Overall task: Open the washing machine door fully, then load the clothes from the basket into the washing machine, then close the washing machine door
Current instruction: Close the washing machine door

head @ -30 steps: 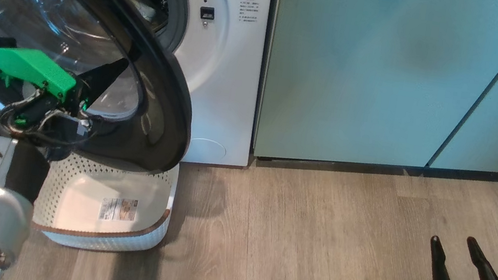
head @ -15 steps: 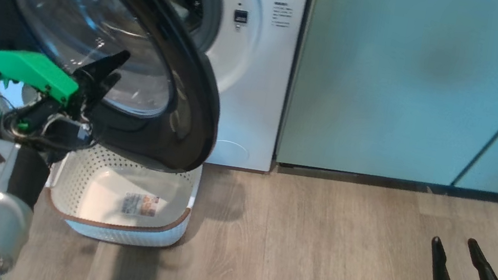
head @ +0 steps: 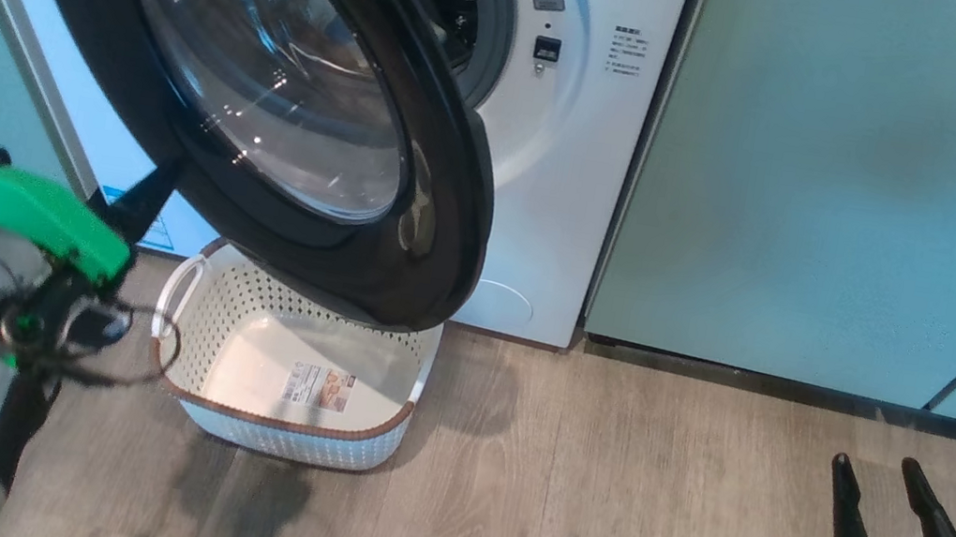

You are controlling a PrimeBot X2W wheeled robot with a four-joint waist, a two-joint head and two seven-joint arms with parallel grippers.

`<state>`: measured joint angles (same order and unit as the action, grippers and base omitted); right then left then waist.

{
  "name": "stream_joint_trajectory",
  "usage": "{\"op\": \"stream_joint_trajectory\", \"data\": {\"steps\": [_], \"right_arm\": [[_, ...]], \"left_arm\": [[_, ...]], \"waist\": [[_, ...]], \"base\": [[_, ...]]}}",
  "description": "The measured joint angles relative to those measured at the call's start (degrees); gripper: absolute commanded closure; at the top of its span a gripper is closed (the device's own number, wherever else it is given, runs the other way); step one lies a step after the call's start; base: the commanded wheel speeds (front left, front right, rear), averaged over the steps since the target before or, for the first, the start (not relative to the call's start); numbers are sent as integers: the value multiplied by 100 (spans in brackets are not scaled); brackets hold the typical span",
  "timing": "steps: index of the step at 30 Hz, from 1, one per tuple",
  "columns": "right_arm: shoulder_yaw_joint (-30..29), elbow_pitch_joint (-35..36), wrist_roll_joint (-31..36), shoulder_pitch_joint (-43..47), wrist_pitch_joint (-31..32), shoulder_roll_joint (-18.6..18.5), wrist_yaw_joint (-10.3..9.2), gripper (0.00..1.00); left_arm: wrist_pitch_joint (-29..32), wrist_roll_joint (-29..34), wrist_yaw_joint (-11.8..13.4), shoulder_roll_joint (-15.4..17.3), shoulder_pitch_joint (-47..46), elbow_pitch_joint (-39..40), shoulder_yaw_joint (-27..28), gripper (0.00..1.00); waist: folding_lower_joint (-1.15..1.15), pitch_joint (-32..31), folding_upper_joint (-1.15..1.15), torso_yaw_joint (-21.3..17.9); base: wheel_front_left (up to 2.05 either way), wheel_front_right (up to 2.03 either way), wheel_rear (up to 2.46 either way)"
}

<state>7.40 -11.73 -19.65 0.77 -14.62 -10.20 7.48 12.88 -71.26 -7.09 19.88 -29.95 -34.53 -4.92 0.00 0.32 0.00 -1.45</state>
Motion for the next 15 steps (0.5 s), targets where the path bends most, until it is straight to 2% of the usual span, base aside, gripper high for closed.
{"op": "stream_joint_trajectory", "data": {"steps": [7,15], "right_arm": [[-41,0,0,7,0,25,0,0],[-52,1,0,25,0,44,0,0]], "left_arm": [[-1141,515,-15,364,633,455,-777,0],[-2528,1322,-32,631,944,315,-1561,0]], "waist": [[0,-44,0,110],[0,-91,0,170]], "base": [[0,0,0],[0,0,0]]}}
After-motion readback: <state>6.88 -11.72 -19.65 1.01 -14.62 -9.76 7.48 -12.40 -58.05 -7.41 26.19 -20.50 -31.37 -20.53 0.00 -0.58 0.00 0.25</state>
